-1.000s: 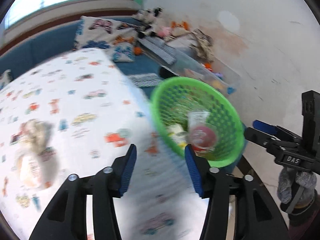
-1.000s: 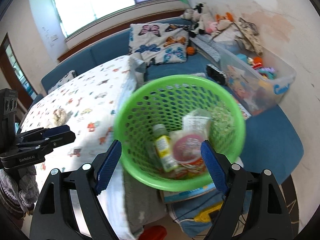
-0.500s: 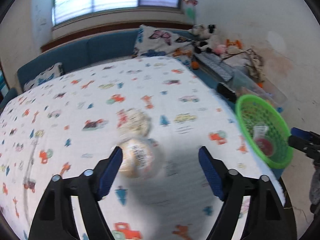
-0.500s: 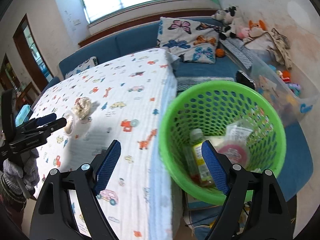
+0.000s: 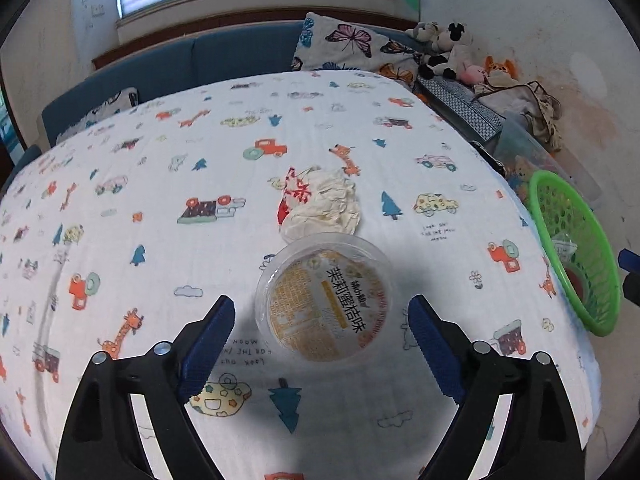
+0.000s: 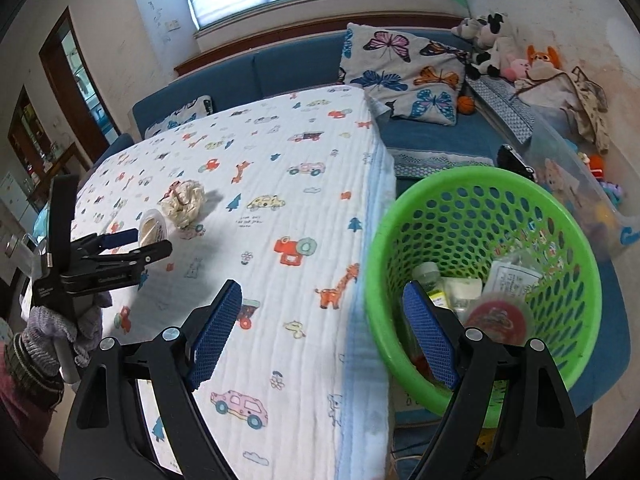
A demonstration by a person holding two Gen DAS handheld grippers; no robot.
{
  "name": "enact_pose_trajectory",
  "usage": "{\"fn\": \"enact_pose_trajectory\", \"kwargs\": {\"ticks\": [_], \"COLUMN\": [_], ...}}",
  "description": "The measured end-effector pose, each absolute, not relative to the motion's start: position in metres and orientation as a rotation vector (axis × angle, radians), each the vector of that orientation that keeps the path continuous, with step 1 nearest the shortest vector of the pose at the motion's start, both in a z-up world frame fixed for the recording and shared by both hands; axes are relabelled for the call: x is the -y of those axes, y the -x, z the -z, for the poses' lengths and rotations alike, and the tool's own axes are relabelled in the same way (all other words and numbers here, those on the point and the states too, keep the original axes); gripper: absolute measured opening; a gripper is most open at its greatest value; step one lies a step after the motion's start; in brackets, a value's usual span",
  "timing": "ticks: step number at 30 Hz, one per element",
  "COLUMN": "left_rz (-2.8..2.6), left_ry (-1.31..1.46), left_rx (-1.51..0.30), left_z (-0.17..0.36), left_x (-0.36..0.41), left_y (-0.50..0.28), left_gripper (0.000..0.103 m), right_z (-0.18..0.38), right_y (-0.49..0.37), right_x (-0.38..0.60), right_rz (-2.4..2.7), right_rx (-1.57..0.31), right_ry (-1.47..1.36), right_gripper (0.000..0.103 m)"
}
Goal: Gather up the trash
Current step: 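Move the left gripper to the table and grasp the clear round food container, then grasp the crumpled white paper with the right gripper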
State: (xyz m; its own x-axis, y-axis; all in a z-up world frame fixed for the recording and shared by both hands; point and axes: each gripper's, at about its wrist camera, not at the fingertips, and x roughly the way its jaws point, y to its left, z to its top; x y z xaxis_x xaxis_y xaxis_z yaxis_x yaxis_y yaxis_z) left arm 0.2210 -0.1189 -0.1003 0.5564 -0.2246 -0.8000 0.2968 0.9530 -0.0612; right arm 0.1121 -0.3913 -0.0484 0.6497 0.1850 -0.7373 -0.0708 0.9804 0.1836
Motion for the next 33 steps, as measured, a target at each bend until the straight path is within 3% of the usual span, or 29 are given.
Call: {"fn": "enact_pose_trajectory", "kwargs": {"ticks": [4, 33], "left_rz": [0.318, 0.212], "left_ry": [-0.065, 0.044], "left_rx": [-0.939, -0.807], "left_z": [0.103, 0.051], "left_x": [0.116, 0.025], "left_y": [-0.224, -0.177], "left_gripper": [0.068, 0.066], "right_z": [0.05, 0.068], "right_y": [-0.117, -0.192], "right_x": [0.384, 0.267], "right_rz": [-0.16, -0.388], "right_rx": [-0.858, -0.91], "right_ry": [-0.137, -0.057], "right_gripper": [0.083, 0.083]}}
